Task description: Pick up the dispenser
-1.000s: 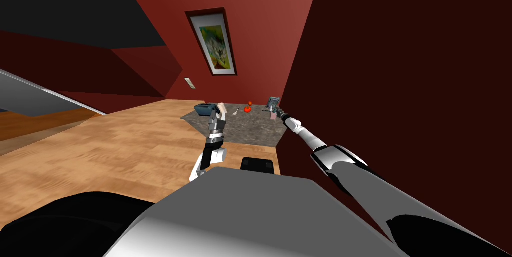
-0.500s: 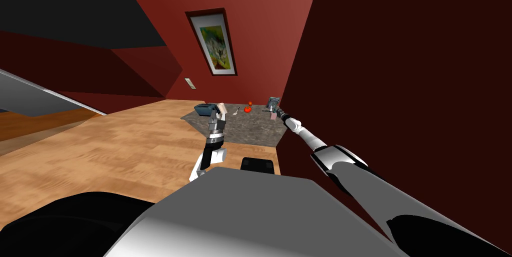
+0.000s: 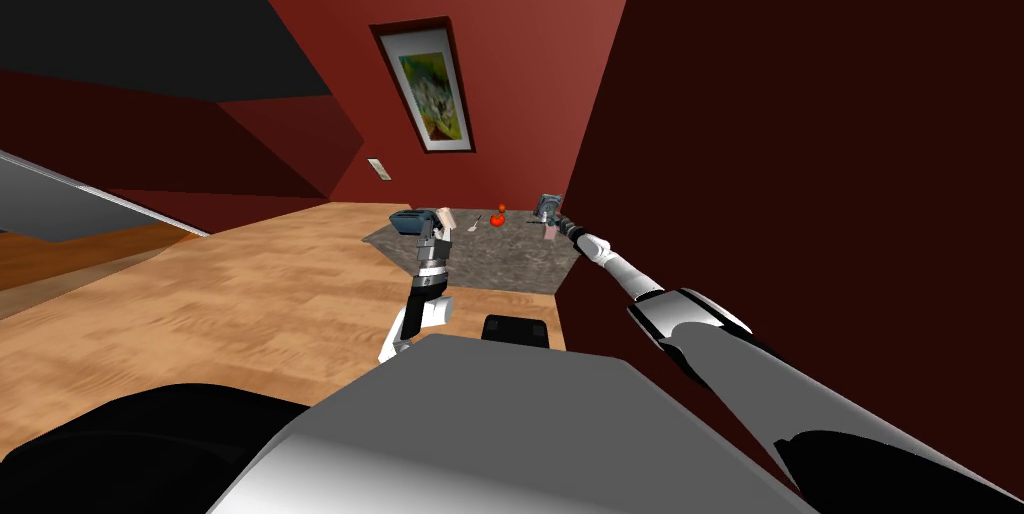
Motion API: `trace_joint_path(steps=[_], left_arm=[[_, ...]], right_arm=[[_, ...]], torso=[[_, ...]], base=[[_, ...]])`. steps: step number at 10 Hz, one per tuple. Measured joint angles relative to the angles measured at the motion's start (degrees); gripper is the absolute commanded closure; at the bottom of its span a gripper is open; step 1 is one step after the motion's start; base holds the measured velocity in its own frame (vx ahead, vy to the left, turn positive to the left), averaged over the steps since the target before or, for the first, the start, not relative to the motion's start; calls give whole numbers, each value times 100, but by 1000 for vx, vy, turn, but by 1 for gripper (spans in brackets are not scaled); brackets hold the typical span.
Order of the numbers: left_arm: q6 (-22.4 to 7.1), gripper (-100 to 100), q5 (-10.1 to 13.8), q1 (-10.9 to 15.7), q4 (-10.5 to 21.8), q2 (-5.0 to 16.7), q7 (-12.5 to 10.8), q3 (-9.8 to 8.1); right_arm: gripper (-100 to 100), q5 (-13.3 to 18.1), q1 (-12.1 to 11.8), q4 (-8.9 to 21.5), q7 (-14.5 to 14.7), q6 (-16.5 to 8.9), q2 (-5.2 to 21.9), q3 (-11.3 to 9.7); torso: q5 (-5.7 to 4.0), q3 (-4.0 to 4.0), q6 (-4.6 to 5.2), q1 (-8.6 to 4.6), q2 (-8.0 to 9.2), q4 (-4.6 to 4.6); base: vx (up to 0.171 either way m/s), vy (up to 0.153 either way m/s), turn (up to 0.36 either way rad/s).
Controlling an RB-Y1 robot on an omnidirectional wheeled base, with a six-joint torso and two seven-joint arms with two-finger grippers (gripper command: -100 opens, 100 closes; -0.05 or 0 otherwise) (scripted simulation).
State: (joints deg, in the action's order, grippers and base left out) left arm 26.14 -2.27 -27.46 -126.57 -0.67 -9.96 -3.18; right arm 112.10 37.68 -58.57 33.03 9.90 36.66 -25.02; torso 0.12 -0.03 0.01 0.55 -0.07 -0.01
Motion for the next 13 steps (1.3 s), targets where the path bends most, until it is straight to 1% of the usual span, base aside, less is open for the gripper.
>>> trace_joint_path(steps=[1,2,3,4,5,6,7,9,10,11,12,13], left_arm=[[0,0,0,0,0,0,0,0],[0,0,0,0,0,0,0,0],[0,0,0,0,0,0,0,0],[0,0,0,0,0,1,0,0],[0,0,0,0,0,1,0,-1],[0,0,0,-1,0,0,0,-1],[0,0,0,0,0,0,0,0],[0,0,0,0,0,0,0,0],[0,0,0,0,0,0,0,0],[0,0,0,-1,0,0,0,0],[0,0,0,0,0,0,0,0],[0,0,0,0,0,0,0,0]], right_arm=[[-100,139,-35,9,-65,127,33,124],[-100,119,8,103,-97,263,100,167],[-100,341,-32,105,-238,428,132,300],[-100,273,2,173,-252,500,176,292],[-100,153,41,243,-176,490,193,245],[-100,-135,109,444,-20,564,327,207],[-100,-38,122,474,-79,692,387,265],[-100,92,169,596,-295,999,542,371],[-100,43,189,688,-333,1166,669,416],[-100,120,178,696,-479,1346,820,465],[-100,31,267,851,-451,1454,842,472],[-100,-105,345,1046,-330,1564,893,494]], torso=[[-1,1,1,-2,1,0],[-1,0,0,-2,-1,0],[-1,0,1,-1,-1,0],[-3,-1,-1,-15,-2,0],[-8,0,0,-36,0,0],[-6,-4,3,-21,-8,-1],[-2,-4,-1,-6,-7,-2],[1,-4,0,3,-8,-2],[1,-6,0,3,-10,-2],[3,-7,-1,12,-12,-3],[1,-6,-3,1,-10,-3],[-1,-6,-1,-6,-10,-2]], base=[[21,136,-38],[19,139,-39],[19,91,-18],[12,30,6],[41,100,-44],[34,138,-45],[28,143,-20],[42,156,-37],[51,183,-29],[34,137,-22],[35,120,-11],[61,136,-34]])
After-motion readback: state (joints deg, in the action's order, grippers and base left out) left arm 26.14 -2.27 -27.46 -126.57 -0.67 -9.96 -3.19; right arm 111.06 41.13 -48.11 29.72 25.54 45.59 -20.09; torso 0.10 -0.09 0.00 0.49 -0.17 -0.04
